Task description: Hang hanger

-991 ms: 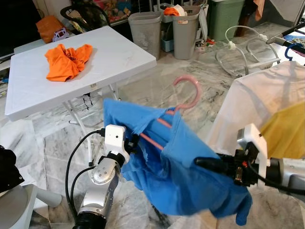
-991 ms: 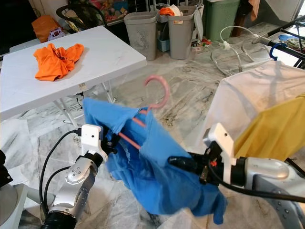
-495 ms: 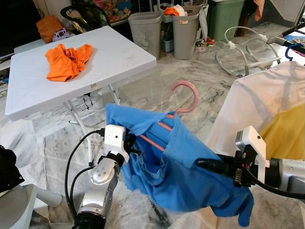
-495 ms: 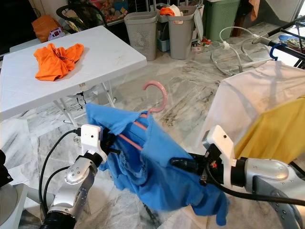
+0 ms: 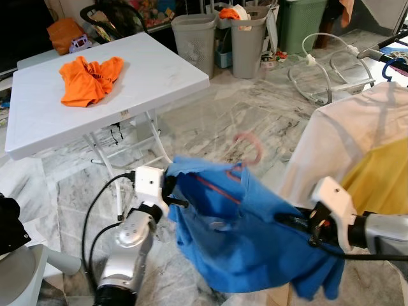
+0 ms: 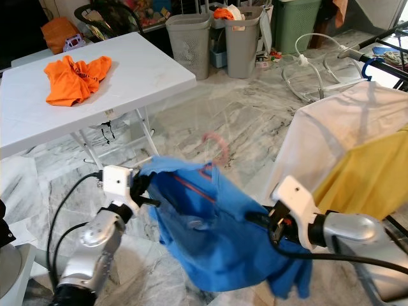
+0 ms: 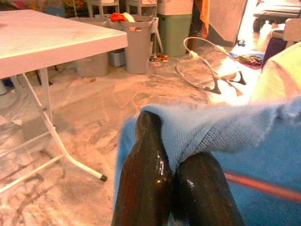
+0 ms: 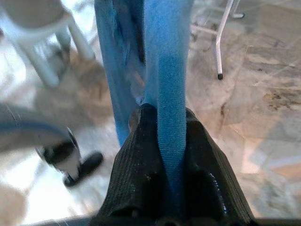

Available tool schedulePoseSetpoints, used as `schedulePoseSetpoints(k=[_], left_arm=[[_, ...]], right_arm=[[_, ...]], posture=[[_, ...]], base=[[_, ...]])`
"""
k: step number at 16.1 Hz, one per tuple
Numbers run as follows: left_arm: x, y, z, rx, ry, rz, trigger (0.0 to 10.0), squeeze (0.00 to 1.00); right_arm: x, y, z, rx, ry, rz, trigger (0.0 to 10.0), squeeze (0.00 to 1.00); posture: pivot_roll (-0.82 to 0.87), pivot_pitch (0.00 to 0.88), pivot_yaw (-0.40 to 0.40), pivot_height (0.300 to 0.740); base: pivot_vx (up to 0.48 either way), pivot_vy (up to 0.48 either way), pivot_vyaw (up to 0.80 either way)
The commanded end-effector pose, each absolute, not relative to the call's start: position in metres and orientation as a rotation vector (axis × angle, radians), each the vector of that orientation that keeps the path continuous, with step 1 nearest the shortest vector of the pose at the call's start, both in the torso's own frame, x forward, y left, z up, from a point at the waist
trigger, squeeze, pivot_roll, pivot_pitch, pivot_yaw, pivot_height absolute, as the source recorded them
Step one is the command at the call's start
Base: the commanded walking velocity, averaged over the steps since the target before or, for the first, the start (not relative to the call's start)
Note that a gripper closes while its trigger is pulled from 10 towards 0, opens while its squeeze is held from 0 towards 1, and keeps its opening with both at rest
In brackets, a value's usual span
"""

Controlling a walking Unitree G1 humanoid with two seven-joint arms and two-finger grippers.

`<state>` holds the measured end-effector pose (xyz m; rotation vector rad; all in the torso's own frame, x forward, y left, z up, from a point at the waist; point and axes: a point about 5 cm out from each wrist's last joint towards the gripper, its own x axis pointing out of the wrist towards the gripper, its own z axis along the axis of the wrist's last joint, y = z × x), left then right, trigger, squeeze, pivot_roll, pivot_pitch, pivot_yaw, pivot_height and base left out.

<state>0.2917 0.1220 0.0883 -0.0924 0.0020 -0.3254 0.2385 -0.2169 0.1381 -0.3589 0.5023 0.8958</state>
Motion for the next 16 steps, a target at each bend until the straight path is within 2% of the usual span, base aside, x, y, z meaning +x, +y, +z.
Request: schedulePoseSetpoints(k=[1,3,8,12,16], left_arm=[[0.291,0.134,0.092,-0.085,-0.006,-0.296,0.0,0.00],[0.292,0.143,0.093,-0.075,-0.004,-0.277,0.0,0.00],[0.299,0.161,0.097,-0.053,0.013,-0.262,0.0,0.00],[0.301,0.153,0.093,-0.075,0.044,-0.310,0.0,0.00],[0.299,0.146,0.088,-0.092,0.078,-0.352,0.0,0.00]], right_arm=[[0.241,-0.213,0.145,-0.427,0.459,0.948,10.0,0.00],[0.239,-0.219,0.145,-0.464,0.469,0.977,10.0,0.00],[0.235,-0.261,0.182,-0.462,0.453,1.012,10.0,0.00],[0.226,-0.288,0.213,-0.464,0.431,1.030,10.0,0.00],[0.216,-0.297,0.228,-0.488,0.441,1.077,10.0,0.00]], posture=[[-0.16,0.024,0.092,0.740],[-0.16,0.029,0.087,0.740],[-0.19,0.033,0.109,0.740],[-0.20,0.030,0.124,0.740],[-0.21,0.028,0.128,0.740]], base=[[0.000,0.000,0.00],[0.000,0.000,0.00],[0.000,0.000,0.00],[0.000,0.000,0.00],[0.000,0.000,0.00]])
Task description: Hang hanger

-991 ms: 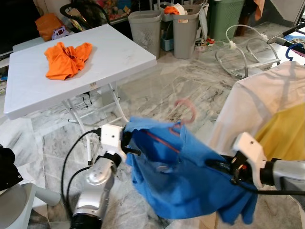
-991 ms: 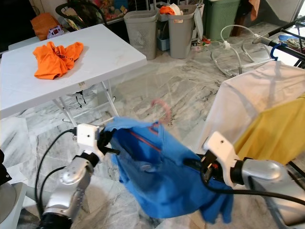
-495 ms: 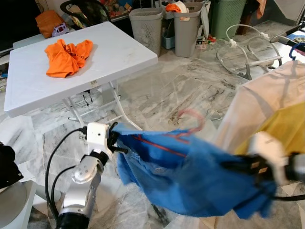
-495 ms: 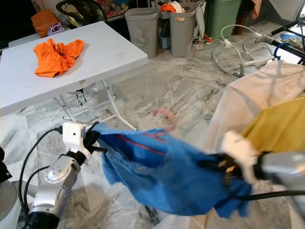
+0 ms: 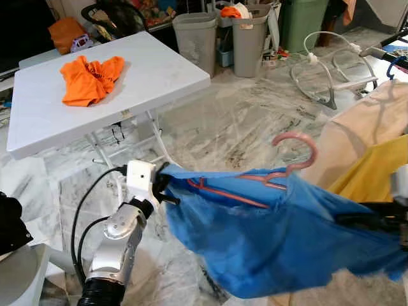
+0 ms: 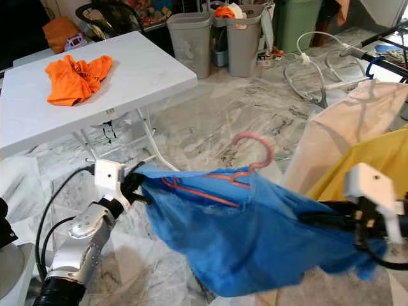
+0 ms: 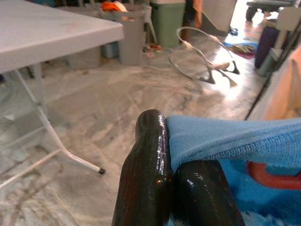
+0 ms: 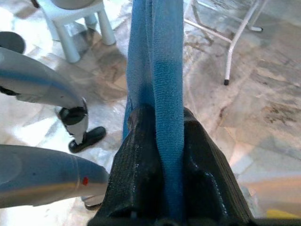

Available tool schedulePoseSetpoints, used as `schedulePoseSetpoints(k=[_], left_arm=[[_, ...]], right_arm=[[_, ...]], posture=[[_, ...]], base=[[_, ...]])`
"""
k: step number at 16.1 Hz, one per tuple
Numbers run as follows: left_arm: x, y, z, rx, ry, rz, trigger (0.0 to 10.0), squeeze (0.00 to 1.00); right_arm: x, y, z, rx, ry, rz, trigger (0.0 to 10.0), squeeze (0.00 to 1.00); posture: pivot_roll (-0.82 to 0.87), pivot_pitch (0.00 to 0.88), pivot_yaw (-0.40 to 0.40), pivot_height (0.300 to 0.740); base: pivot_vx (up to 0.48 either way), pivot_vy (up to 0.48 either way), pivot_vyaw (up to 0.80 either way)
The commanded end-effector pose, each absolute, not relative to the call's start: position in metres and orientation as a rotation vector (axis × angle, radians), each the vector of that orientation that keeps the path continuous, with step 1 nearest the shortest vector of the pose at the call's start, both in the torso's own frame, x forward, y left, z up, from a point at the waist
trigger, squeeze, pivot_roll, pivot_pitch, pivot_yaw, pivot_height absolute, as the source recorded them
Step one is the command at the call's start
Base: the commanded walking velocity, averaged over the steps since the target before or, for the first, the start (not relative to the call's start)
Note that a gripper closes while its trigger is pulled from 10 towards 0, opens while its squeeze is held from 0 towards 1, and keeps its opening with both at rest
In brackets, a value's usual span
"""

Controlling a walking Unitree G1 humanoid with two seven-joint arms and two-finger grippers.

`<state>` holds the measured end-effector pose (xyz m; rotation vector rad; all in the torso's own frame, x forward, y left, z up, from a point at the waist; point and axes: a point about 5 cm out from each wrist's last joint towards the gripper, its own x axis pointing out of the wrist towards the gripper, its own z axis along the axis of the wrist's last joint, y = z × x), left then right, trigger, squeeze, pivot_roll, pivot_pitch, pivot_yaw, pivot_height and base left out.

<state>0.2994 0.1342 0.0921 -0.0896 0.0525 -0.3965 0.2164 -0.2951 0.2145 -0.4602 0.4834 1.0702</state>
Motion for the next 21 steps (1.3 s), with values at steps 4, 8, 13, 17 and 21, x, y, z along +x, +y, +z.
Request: schedulePoseSetpoints(k=[4,8,13,17,21], left_arm=[[0.294,0.140,0.079,-0.119,0.139,-0.417,0.0,0.00],[0.289,0.131,0.070,-0.250,0.207,-0.429,0.0,0.00],[0.282,0.117,0.069,-0.169,0.204,-0.506,10.0,0.04],[0.278,0.110,0.075,-0.135,0.156,-0.545,10.0,1.00],[0.272,0.104,0.079,-0.077,0.129,-0.633,10.0,1.00]], right_arm=[[0.207,-0.296,0.242,-0.495,0.437,1.160,10.0,0.00],[0.205,-0.296,0.263,-0.481,0.361,1.193,10.0,0.00],[0.230,-0.278,0.263,-0.386,0.176,1.057,10.0,0.00],[0.263,-0.241,0.227,-0.376,0.124,0.913,10.0,0.00],[0.274,-0.224,0.206,-0.469,0.129,0.934,10.0,0.00]], posture=[[-0.21,0.025,0.132,0.740],[-0.22,0.021,0.134,0.740],[-0.22,0.020,0.136,0.740],[-0.20,0.023,0.131,0.740],[-0.19,0.025,0.127,0.740]], base=[[0.000,0.000,0.00],[0.000,0.000,0.00],[0.000,0.000,0.00],[0.000,0.000,0.00],[0.000,0.000,0.00]])
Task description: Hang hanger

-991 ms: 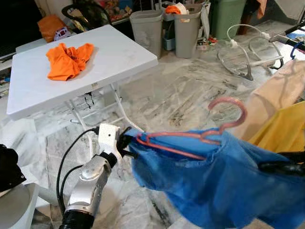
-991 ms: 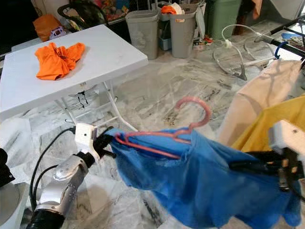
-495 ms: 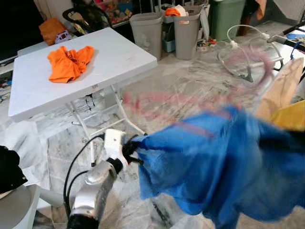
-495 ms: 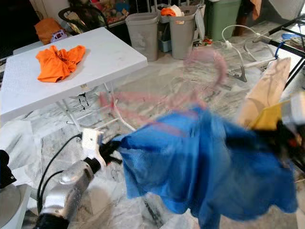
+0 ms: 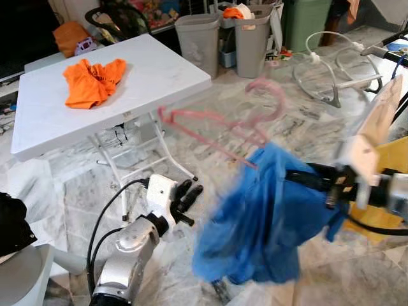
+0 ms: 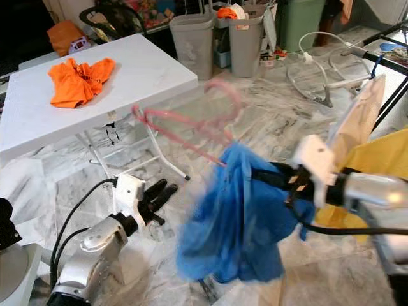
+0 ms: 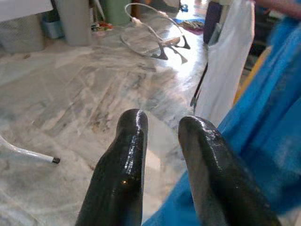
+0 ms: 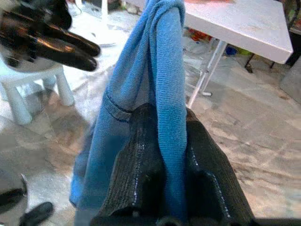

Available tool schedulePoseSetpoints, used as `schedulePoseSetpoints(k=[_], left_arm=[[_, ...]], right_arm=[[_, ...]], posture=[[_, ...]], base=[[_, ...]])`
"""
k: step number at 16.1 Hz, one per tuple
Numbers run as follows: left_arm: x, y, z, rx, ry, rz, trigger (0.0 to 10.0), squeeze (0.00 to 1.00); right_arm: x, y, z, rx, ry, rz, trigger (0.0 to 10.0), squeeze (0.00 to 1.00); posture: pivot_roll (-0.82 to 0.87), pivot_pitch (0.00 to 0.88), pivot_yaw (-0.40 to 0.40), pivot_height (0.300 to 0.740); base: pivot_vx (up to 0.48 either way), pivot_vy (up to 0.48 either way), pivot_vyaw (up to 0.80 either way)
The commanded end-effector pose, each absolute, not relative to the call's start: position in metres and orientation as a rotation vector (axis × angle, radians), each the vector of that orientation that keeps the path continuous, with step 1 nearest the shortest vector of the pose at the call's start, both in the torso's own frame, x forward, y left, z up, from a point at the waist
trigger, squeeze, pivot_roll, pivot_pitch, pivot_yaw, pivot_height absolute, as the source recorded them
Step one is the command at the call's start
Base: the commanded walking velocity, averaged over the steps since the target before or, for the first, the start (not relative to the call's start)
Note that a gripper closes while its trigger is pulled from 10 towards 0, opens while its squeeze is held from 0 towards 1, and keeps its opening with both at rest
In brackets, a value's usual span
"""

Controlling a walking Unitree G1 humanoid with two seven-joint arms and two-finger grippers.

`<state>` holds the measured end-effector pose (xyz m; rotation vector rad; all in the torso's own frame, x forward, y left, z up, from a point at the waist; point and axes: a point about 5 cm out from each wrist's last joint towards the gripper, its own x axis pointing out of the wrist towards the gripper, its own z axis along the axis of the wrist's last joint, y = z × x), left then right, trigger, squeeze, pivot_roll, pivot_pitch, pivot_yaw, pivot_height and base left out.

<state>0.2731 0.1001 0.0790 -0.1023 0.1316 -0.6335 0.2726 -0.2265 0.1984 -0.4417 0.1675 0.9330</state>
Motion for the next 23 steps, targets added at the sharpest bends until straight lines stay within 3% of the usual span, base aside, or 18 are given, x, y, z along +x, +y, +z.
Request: schedulePoseSetpoints(k=[1,6,12,19,23], left_arm=[[0.272,0.104,0.078,-0.070,0.133,-0.624,10.0,1.00],[0.266,0.097,0.088,-0.071,0.107,-0.725,10.0,1.00],[0.255,0.103,0.111,0.062,0.037,-0.952,10.0,1.00],[0.254,0.114,0.107,0.184,0.058,-1.014,10.0,1.00],[0.258,0.113,0.105,0.168,0.081,-1.025,10.0,1.00]], right_arm=[[0.278,-0.225,0.201,-0.481,0.139,0.916,10.0,0.00],[0.300,-0.220,0.185,-0.646,0.108,0.929,10.0,0.00],[0.299,-0.241,0.187,-0.860,0.247,1.203,10.0,0.00],[0.292,-0.258,0.194,-0.890,0.319,1.368,10.0,0.00],[0.292,-0.255,0.200,-0.895,0.269,1.395,10.0,0.00]], posture=[[-0.18,0.026,0.126,0.740],[-0.17,0.019,0.126,0.740],[-0.16,0.012,0.122,0.740],[-0.15,0.014,0.126,0.740],[-0.16,0.013,0.127,0.740]], base=[[0.000,0.000,0.00],[0.000,0.000,0.00],[0.000,0.000,0.00],[0.000,0.000,0.00],[0.000,0.000,0.00]])
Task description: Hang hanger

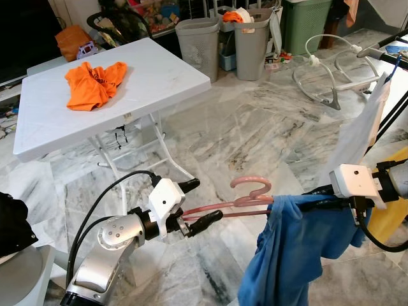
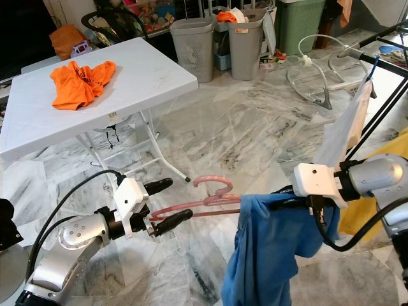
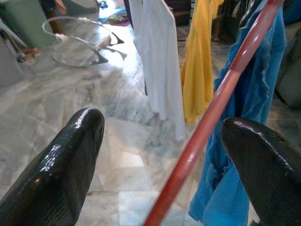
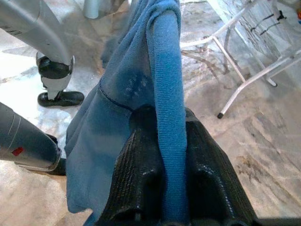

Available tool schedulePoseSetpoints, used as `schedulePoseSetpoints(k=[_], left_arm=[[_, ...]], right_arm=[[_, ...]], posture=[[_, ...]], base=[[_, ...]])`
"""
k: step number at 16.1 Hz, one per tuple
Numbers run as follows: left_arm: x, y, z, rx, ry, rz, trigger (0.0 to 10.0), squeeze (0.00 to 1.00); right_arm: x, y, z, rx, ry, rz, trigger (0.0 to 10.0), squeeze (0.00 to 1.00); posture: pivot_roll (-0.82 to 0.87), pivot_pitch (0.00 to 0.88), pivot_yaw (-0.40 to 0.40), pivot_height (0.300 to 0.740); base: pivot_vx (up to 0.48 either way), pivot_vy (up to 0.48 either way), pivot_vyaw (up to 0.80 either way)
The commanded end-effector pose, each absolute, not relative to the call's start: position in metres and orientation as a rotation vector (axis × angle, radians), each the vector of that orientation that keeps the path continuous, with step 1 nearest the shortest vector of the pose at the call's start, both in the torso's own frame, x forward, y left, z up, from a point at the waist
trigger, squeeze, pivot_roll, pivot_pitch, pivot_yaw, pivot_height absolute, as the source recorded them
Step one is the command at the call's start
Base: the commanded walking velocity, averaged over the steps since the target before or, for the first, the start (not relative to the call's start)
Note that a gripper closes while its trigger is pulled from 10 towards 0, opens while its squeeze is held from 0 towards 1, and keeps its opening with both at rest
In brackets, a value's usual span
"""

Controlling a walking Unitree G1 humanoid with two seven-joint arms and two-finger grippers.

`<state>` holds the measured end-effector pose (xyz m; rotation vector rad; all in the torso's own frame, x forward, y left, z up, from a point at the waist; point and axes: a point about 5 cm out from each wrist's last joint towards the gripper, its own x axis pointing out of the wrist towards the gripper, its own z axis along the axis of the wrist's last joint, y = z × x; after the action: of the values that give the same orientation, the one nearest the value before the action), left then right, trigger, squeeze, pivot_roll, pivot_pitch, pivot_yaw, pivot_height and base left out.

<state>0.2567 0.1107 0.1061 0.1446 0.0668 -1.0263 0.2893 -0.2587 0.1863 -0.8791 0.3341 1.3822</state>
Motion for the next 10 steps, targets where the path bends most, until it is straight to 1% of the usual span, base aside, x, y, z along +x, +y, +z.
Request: schedulePoseSetpoints(k=[1,2,3,5,6,7,8,10], left_arm=[[0.258,0.112,0.103,0.168,0.106,-1.053,10.0,1.00],[0.257,0.109,0.103,0.140,0.113,-1.091,10.0,0.64],[0.257,0.107,0.104,0.143,0.105,-1.123,10.0,0.00],[0.259,0.103,0.104,0.139,0.100,-1.166,10.0,0.00],[0.262,0.103,0.104,0.132,0.101,-1.187,9.8,0.00],[0.267,0.103,0.105,0.155,0.100,-1.212,3.6,0.00],[0.272,0.105,0.107,0.167,0.097,-1.226,0.0,0.00],[0.281,0.108,0.114,0.196,0.080,-1.231,0.0,0.00]], right_arm=[[0.296,-0.252,0.205,-0.916,0.213,1.381,10.0,0.00],[0.297,-0.250,0.207,-0.913,0.203,1.384,10.0,0.00],[0.297,-0.248,0.210,-0.910,0.192,1.403,10.0,0.00],[0.295,-0.245,0.213,-0.905,0.180,1.429,10.0,0.00],[0.295,-0.244,0.214,-0.900,0.176,1.441,10.0,0.00],[0.293,-0.244,0.213,-0.898,0.181,1.456,10.0,0.00],[0.292,-0.245,0.212,-0.896,0.188,1.467,10.0,0.00],[0.290,-0.246,0.212,-0.891,0.198,1.477,10.0,0.00]], posture=[[-0.16,0.008,0.131,0.740],[-0.16,0.008,0.131,0.740],[-0.16,0.008,0.131,0.740],[-0.17,0.004,0.124,0.740],[-0.17,0.004,0.124,0.740],[-0.17,0.004,0.124,0.740],[-0.17,0.004,0.124,0.740],[-0.18,0.006,0.123,0.740]], base=[[0.000,0.000,0.00],[0.000,0.000,0.00],[0.000,0.000,0.00],[0.000,0.000,0.00],[0.000,0.000,0.00],[0.000,0.000,0.00],[0.000,0.000,0.00],[0.000,0.000,0.00]])
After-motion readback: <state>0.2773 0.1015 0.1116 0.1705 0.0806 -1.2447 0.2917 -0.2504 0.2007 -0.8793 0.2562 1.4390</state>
